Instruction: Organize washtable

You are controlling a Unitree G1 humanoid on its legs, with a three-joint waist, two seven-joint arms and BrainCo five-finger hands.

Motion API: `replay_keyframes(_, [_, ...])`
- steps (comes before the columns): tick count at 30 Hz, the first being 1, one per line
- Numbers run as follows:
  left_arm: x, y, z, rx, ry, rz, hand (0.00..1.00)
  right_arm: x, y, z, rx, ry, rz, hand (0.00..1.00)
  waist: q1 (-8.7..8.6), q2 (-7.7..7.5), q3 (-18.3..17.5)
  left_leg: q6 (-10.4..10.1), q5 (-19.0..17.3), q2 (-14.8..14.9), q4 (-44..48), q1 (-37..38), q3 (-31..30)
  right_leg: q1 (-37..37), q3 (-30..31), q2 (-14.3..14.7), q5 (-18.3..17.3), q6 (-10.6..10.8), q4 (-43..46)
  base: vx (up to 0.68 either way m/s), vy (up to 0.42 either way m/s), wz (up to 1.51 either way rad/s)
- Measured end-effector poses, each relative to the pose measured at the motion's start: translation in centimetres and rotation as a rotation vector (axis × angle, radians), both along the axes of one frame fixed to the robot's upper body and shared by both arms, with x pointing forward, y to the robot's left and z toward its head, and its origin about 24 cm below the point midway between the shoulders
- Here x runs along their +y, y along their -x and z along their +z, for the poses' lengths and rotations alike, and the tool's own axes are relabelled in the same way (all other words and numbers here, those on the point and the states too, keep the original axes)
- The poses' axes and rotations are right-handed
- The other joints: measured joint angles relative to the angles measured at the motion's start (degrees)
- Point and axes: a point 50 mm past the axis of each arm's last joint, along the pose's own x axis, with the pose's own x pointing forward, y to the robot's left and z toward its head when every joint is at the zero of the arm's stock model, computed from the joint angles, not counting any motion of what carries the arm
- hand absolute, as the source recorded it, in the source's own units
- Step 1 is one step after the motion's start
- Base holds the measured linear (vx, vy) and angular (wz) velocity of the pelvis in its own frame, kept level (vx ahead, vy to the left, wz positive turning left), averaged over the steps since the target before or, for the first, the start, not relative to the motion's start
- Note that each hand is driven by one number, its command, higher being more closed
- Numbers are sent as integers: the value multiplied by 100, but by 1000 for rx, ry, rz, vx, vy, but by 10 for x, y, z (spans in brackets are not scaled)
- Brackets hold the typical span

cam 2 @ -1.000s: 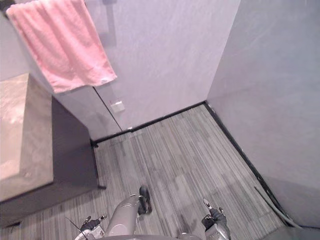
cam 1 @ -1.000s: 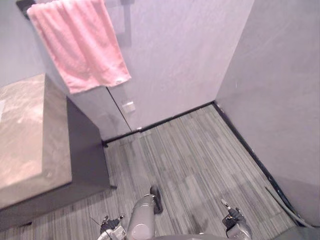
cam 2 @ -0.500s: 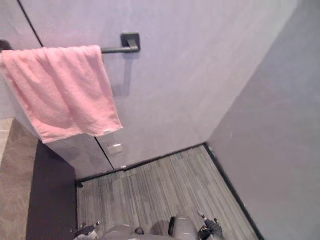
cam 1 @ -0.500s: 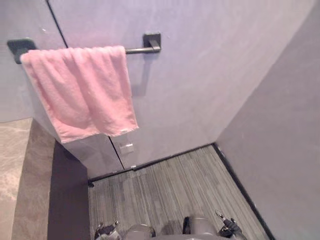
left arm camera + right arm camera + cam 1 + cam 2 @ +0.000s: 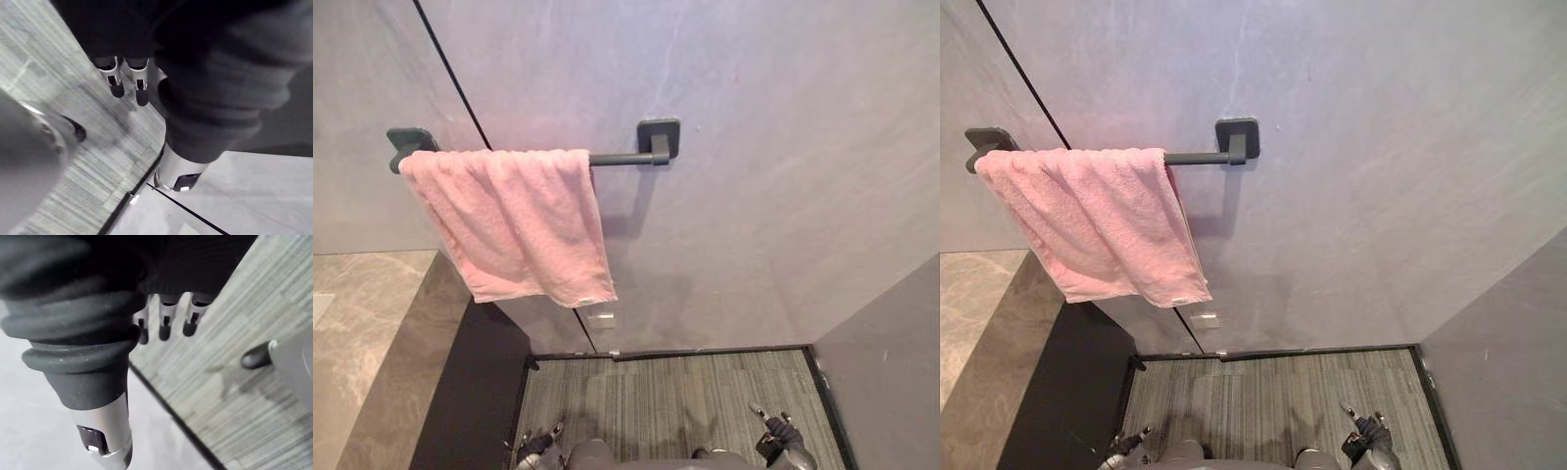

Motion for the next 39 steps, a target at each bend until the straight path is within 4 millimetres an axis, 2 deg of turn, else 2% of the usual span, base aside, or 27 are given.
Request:
replay_keyframes(1, [6,-8,6,-35,-28,-10,0,0,3,-1,7,-2,-10,0,1,-56,-38,20,83,-70,-156,43,-2,-1,-7,-33,24,29,-83,116,51,23])
replay_keyframes(3, [39,-39,38,-194,-172,-50,0,-2,7,-2,17,0,-22,0,-16,-155,-96,73,262,-230,-547,104,-24,71,-39,-82,171,66,-409,101,71,14])
replay_keyframes(4, [49,-46,49,-239,-219,-61,0,-3,9,-2,23,2,-25,0,-17,-141,-87,76,265,-251,-575,113,-32,115,-39,-83,203,84,-500,84,65,2])
replay_keyframes(6, [83,-71,96,-409,-404,-93,0,-8,14,-2,27,15,-19,0,-30,-116,-84,97,279,-329,-683,244,-131,298,-31,-98,257,84,-718,80,51,4])
replay_keyframes(7, [90,-78,108,-453,-446,-100,0,-9,15,-1,28,20,-16,0,-29,-92,-84,97,279,-339,-708,265,-141,328,-22,-98,266,70,-758,77,37,8])
replay_keyframes(8, [100,-88,131,-531,-517,-116,0,-11,15,-1,29,30,-10,0,-36,-49,-68,98,279,-353,-723,291,-157,385,5,-97,285,46,-825,57,29,3])
replay_keyframes(9, [105,-96,152,-609,-573,-125,0,-13,16,-1,36,37,0,0,-36,-8,-85,98,279,-363,-736,289,-163,395,34,-93,309,47,-888,35,19,-1])
replay_keyframes(11, [108,-101,174,-694,-631,-139,0,-17,17,-1,41,48,6,0,-36,66,-118,117,292,-378,-802,302,-165,402,62,-88,350,52,-975,26,5,-8])
replay_keyframes(14, [111,-106,198,-761,-700,-178,0,-25,20,1,59,78,35,0,-145,115,-120,125,296,-394,-915,431,-197,549,52,-75,399,50,-1119,10,1,-1])
replay_keyframes(17, [112,-112,218,-809,-768,-253,0,-32,23,2,64,93,55,0,-160,109,-122,126,296,-408,-1027,549,-202,592,112,-71,426,42,-1159,-2,10,-11])
replay_keyframes(21, [115,-116,231,-830,-826,-318,0,-33,31,-1,97,89,68,0,-158,86,-121,134,299,-444,-1085,565,-194,597,171,-79,509,34,-1263,-24,30,-8])
replay_keyframes(34, [120,-117,236,-843,-819,-345,0,-31,32,-2,107,85,94,0,-150,66,-125,157,315,-454,-1135,568,-214,585,190,-70,535,75,-1356,-7,1,0])
replay_keyframes(35, [122,-116,237,-846,-814,-344,100,-31,31,-2,107,86,100,0,-148,65,-125,157,315,-456,-1138,568,-214,585,191,-70,536,74,-1360,0,0,0])
replay_keyframes(39, [125,-116,235,-845,-779,-377,100,-30,31,-2,110,89,118,0,-143,61,-123,157,315,-459,-1151,575,-208,584,198,-70,540,69,-1366,-3,2,-1])
